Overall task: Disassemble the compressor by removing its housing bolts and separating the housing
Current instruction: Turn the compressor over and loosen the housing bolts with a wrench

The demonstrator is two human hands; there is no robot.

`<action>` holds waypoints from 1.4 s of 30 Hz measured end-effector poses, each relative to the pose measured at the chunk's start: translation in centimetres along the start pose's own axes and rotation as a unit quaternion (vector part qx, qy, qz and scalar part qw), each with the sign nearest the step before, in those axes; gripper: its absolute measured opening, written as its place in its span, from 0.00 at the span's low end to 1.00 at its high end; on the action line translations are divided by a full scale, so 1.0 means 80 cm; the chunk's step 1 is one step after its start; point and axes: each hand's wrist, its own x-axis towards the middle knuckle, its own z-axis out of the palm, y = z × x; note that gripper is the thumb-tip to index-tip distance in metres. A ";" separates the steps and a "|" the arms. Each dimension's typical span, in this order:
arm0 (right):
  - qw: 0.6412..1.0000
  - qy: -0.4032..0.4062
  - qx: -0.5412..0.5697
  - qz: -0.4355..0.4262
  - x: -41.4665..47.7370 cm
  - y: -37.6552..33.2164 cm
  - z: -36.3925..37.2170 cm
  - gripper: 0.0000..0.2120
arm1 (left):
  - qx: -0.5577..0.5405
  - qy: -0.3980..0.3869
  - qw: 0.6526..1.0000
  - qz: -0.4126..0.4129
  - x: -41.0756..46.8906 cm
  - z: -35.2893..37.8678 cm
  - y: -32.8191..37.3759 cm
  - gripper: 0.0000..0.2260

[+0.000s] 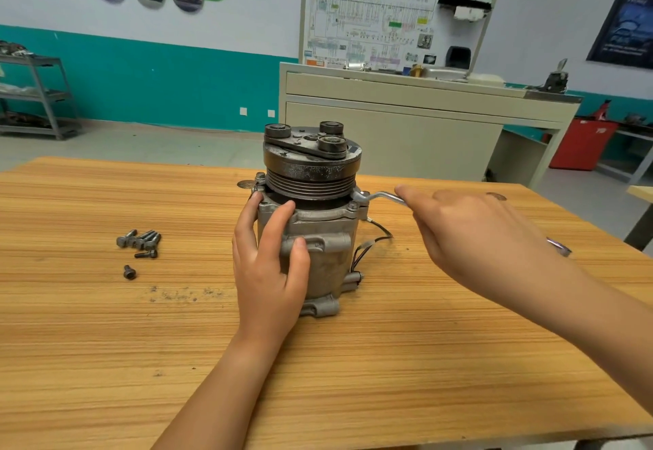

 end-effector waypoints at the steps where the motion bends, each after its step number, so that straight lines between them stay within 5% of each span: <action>1: 1.000 -0.012 -0.007 0.004 0.001 -0.004 -0.001 0.23 | 0.001 0.000 1.000 0.000 0.000 0.000 0.000 0.17; 12: 0.985 -0.140 -0.100 0.014 0.002 -0.063 -0.030 0.28 | 0.001 0.004 1.000 0.002 0.000 0.001 0.001 0.16; 18: 0.971 -0.134 -0.178 -0.089 0.004 -0.056 -0.033 0.25 | 0.000 0.001 1.000 0.001 0.000 0.002 -0.001 0.17; 29: 0.975 0.007 -0.123 -0.183 0.064 0.052 0.013 0.28 | -0.009 -0.005 1.000 -0.008 0.000 0.000 0.001 0.16; 35: 0.960 0.181 0.006 -0.214 0.111 0.035 0.073 0.14 | -0.005 -0.015 1.000 -0.006 -0.001 -0.003 -0.002 0.17; 38: 0.944 0.267 0.035 -0.189 0.113 0.032 0.077 0.09 | -0.004 -0.023 1.000 -0.008 -0.001 -0.004 -0.003 0.17; 42: 0.915 0.376 0.140 -0.048 0.072 0.048 0.044 0.14 | -0.014 -0.020 1.000 -0.019 0.000 -0.002 -0.004 0.17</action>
